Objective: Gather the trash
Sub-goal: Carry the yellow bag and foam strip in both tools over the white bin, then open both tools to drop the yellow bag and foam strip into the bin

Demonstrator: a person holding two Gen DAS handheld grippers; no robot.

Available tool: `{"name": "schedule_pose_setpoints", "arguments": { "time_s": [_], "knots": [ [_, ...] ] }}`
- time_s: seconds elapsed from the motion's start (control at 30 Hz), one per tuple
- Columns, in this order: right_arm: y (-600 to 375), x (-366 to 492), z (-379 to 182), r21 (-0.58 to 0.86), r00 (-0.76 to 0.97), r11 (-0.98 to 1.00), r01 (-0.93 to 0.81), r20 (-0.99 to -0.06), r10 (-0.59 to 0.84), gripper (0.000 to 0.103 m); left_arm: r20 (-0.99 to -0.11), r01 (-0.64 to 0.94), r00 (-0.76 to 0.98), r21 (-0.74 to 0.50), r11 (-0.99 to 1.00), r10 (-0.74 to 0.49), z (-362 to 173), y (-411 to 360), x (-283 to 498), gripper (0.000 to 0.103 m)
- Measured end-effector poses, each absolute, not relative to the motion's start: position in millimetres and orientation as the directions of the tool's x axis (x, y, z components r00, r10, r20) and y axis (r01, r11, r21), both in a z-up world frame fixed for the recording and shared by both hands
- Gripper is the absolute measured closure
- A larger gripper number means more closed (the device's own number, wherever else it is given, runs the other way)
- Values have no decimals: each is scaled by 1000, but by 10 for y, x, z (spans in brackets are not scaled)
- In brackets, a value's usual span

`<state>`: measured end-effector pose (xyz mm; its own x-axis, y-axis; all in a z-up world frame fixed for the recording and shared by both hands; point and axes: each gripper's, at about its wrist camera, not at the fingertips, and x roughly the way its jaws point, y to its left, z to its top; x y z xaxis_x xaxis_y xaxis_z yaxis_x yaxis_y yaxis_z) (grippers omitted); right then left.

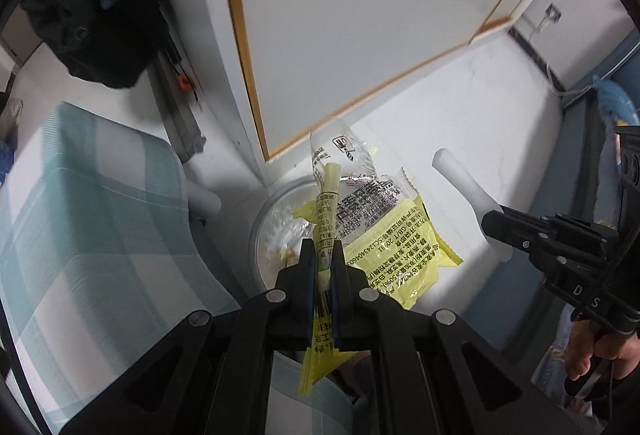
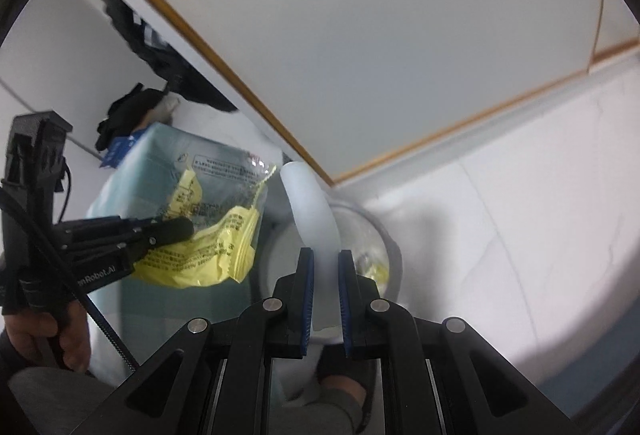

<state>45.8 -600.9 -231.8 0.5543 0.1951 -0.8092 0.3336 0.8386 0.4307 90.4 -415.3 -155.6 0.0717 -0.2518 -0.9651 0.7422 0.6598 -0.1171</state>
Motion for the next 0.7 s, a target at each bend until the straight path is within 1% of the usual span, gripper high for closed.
{"name": "schedule_pose_setpoints", "arguments": {
  "time_s": [0.27,0.43,0.63,0.7],
  "knots": [
    [-5941,672,-2877,469,466,799,376,-841,274,91,-994,738,-11,-84,669,-112,-1894,-4336,892,100],
    [-5918,734,-3259,498,402,758,421,-851,337,91,-997,719,-57,-81,690,-57,-2040,-4305,914,100],
    [-5849,851,-3422,510,372,739,441,-853,367,89,-995,715,-99,-84,694,-19,-2103,-4372,888,98],
    [-5820,914,-3451,508,363,733,452,-856,368,85,-994,710,-110,-80,700,-2,-2131,-4401,877,97]
  ]
}}
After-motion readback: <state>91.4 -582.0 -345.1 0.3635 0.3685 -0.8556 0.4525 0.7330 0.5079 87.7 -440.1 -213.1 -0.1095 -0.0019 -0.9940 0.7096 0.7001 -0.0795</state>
